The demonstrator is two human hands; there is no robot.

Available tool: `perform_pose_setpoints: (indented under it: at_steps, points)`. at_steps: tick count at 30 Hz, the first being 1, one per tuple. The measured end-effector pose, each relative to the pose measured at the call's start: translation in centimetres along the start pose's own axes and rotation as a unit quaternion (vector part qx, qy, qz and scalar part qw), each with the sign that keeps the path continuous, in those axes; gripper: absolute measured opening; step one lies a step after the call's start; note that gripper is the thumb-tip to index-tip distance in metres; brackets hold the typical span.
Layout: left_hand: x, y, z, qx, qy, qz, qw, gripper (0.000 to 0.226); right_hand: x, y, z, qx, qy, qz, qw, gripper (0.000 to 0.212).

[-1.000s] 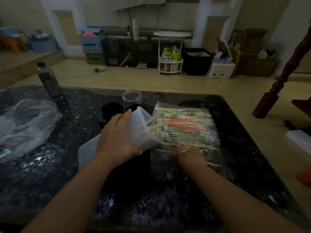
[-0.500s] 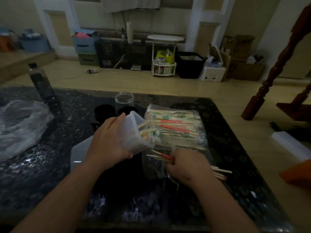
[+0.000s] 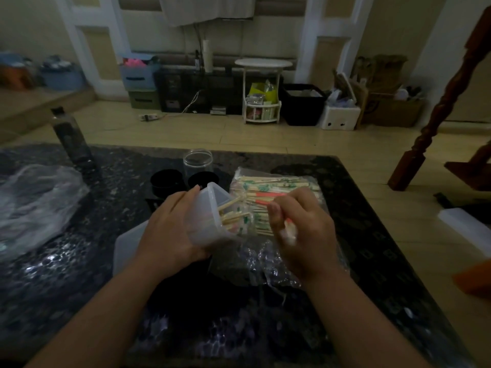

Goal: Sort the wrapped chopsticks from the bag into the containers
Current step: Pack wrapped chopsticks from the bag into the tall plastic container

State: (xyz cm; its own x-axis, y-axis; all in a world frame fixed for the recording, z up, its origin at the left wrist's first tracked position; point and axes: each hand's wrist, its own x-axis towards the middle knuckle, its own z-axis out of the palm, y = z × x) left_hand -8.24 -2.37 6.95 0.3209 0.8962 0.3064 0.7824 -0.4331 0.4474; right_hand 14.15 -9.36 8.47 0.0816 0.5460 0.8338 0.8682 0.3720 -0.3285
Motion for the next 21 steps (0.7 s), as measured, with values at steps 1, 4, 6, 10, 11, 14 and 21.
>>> perform_pose_setpoints:
  at_steps: [1, 4, 6, 10, 11, 14, 21]
  points:
    - [0.0, -0.1, 0.1, 0.003, -0.002, 0.001, 1.0, 0.127, 0.0, -0.1, 0.2, 0.041, 0.009, 0.033, 0.999, 0.045]
    - [0.1, -0.2, 0.2, 0.009, -0.011, 0.002, 1.0, 0.13, 0.5, 0.0, 0.8, 0.125, 0.054, 0.122, 0.983, 0.035]
    - [0.2, -0.2, 0.4, 0.007, -0.015, 0.004, 1.0, 0.129, 0.7, -0.3, 1.0, 0.201, 0.092, 0.204, 0.954, 0.035]
    - [0.2, 0.1, 0.4, 0.008, -0.015, 0.003, 1.0, 0.128, 0.9, -1.4, 0.7, 0.326, 0.135, 0.338, 0.873, 0.042]
    - [0.2, 0.2, 0.4, 0.007, -0.017, 0.0, 1.0, 0.128, 0.9, -1.5, 0.7, 0.328, 0.132, 0.348, 0.868, 0.043]
    - [0.2, 0.3, 0.2, 0.01, -0.024, -0.005, 1.0, 0.132, 1.1, -1.4, 0.8, 0.334, 0.125, 0.368, 0.859, 0.044]
    - [0.2, 0.4, 0.2, 0.013, -0.024, -0.005, 1.0, 0.133, 1.0, -1.4, 1.1, 0.365, 0.096, 0.39, 0.84, 0.028]
